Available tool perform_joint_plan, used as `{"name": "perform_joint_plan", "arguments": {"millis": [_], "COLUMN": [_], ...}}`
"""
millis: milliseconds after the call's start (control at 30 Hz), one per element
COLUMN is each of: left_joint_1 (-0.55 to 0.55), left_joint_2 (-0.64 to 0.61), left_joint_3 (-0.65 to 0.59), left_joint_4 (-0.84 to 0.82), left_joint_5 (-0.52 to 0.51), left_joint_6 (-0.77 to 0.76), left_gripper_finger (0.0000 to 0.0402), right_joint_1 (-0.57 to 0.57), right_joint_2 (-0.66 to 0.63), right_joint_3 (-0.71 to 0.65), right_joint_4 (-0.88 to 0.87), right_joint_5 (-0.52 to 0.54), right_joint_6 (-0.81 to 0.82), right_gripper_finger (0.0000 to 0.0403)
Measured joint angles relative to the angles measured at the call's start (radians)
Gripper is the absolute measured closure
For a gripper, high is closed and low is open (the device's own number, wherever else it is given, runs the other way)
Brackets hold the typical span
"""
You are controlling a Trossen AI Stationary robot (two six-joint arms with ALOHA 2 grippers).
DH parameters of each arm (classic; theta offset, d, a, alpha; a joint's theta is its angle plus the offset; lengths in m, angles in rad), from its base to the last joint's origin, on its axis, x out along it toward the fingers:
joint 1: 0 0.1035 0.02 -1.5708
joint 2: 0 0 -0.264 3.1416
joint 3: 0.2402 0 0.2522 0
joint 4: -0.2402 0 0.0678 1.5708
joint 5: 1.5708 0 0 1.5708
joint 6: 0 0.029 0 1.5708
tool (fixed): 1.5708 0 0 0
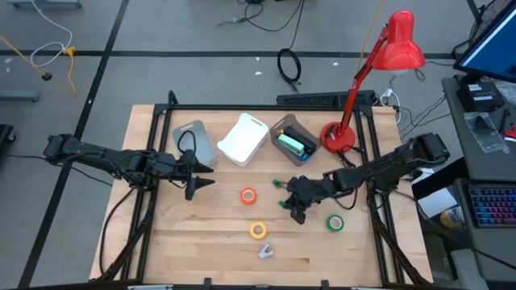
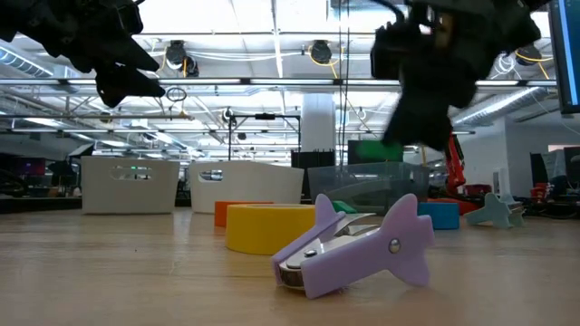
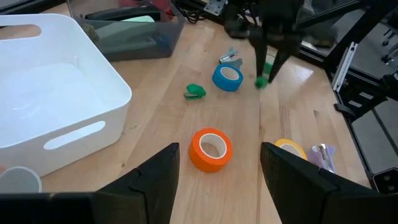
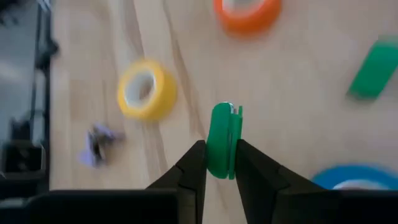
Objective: Pick and place Stapler, Stapler remover, tape
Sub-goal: Put the bottom green stapler into the black bin
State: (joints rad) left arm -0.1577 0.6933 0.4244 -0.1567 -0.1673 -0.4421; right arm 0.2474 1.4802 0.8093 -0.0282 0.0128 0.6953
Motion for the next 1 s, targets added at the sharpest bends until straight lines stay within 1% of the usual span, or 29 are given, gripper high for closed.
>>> {"name": "perform_joint_plan", "arguments": {"millis": [100, 233, 300, 400, 500, 633, 767, 867, 1000], "left_joint_1": [0.000, 0.000, 0.000, 0.000, 0.000, 0.000, 0.000, 0.000, 0.000], "left_joint_2": [0.000, 0.000, 0.000, 0.000, 0.000, 0.000, 0.000, 0.000, 0.000], "left_joint_3": [0.000, 0.000, 0.000, 0.000, 0.000, 0.000, 0.000, 0.000, 0.000], "left_joint_4": [0.004, 0.017, 0.030, 0.043, 0.052, 0.057, 0.057, 0.057, 0.057], "left_joint_5": [0.001, 0.001, 0.001, 0.001, 0.001, 0.001, -0.023, -0.053, -0.089], "left_joint_6": [0.011, 0.022, 0.023, 0.027, 0.027, 0.021, -0.010, -0.035, -0.055], "left_gripper_finger": [0.0174, 0.0174, 0.0174, 0.0174, 0.0174, 0.0174, 0.0174, 0.0174, 0.0174], "right_joint_1": [-0.038, -0.119, -0.177, -0.284, -0.402, -0.561, -0.693, -0.755, -0.798], "right_joint_2": [-0.056, -0.129, -0.159, -0.188, -0.196, -0.181, -0.159, -0.153, -0.154], "right_joint_3": [0.002, 0.001, 0.001, 0.002, 0.002, 0.002, 0.002, 0.002, 0.002], "right_joint_4": [-0.002, -0.009, -0.010, -0.006, -0.001, -0.026, -0.121, -0.197, -0.254], "right_joint_5": [0.063, 0.152, 0.192, 0.221, 0.219, 0.128, 0.012, -0.049, -0.146], "right_joint_6": [-0.028, -0.119, -0.179, -0.275, -0.354, -0.409, -0.423, -0.430, -0.459], "right_gripper_finger": [0.0342, 0.0342, 0.0342, 0.0342, 0.0342, 0.0341, 0.0341, 0.0340, 0.0340]}}
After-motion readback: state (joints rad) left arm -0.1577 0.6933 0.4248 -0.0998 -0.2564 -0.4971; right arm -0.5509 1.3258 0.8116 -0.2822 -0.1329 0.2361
